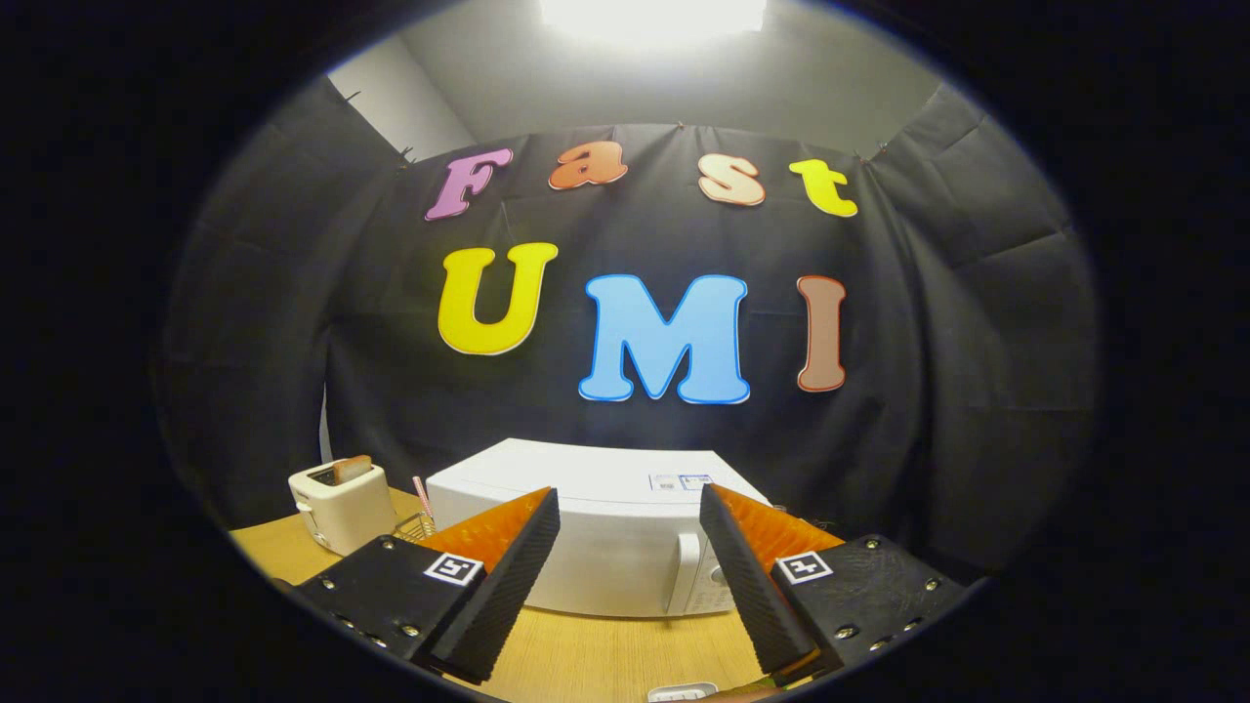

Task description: Open the microwave, put the food inside, and close the microwave door.

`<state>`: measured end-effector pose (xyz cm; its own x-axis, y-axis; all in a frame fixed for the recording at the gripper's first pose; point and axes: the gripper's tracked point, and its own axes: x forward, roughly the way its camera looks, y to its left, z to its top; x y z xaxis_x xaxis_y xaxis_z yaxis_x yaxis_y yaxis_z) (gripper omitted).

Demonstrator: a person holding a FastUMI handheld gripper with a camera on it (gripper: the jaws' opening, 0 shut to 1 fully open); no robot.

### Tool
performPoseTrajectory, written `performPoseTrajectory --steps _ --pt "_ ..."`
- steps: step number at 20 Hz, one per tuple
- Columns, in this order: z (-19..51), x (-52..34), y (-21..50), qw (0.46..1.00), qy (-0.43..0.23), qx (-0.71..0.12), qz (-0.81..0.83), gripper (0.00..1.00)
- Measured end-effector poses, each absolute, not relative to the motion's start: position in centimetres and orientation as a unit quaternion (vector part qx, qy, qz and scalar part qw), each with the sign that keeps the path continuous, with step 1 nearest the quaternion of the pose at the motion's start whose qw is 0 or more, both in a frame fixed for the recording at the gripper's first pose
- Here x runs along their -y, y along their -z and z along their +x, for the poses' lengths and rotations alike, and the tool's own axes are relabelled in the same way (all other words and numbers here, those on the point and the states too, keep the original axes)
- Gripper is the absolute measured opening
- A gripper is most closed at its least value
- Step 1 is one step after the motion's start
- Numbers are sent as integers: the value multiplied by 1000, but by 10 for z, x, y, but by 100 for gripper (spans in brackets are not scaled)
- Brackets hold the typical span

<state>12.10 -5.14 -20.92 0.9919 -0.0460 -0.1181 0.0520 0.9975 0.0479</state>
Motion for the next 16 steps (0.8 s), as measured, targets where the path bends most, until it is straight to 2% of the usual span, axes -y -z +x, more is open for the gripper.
performPoseTrajectory --steps 11,14,16 --pt "193 101 337 988 87 -125 24 94" --pt "204 102 356 986 90 -139 28 90" --pt "211 103 366 985 92 -144 26 83"
